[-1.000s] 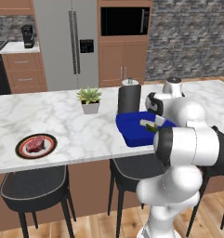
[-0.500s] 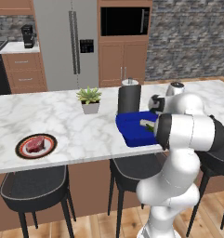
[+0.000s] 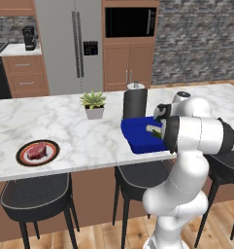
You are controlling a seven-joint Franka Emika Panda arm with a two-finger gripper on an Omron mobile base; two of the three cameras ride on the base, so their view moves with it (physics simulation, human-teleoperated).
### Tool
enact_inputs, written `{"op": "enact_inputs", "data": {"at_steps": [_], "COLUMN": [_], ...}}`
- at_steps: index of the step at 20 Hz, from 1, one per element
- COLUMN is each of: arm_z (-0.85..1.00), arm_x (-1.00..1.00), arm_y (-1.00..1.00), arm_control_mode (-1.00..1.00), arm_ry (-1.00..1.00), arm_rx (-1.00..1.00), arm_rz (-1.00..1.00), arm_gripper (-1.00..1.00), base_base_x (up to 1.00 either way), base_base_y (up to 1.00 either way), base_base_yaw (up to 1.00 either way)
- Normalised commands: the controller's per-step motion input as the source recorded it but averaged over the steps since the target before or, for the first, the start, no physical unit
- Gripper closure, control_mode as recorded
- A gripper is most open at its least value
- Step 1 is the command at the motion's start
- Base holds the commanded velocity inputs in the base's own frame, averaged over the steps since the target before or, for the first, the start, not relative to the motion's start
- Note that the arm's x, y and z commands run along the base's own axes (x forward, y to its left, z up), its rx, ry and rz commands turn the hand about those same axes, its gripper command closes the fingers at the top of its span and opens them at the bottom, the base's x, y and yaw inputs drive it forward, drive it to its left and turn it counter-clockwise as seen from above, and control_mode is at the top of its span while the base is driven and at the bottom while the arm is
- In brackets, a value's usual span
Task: Create a steak meal by picking up the steak and asparagus from the tray and placing them on the plate. Leave the burrito on the tray.
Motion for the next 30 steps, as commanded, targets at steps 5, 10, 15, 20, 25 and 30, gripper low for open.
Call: {"op": "enact_inputs", "data": {"at_steps": [5,10,15,20,25,30], "arm_z": [-0.26,-0.24,-0.21,-0.27,-0.41,-0.38], "arm_x": [0.21,0.31,0.42,0.35,0.26,0.02], "arm_y": [0.32,0.24,0.29,0.10,0.00,0.12], "arm_control_mode": [-1.00,-1.00,-1.00,-1.00,-1.00,-1.00], "arm_ry": [0.00,0.00,0.00,0.00,0.00,0.01], "arm_rx": [0.00,0.00,0.00,0.00,0.00,0.00], "arm_rz": [-0.16,-0.17,-0.19,-0.20,-0.19,-0.12], "arm_gripper": [-1.00,-1.00,-1.00,-1.00,-1.00,1.00], "base_base_x": [0.00,0.00,0.00,0.00,0.00,0.00], "base_base_y": [0.00,0.00,0.00,0.00,0.00,0.00], "base_base_yaw": [0.00,0.00,0.00,0.00,0.00,0.00]}}
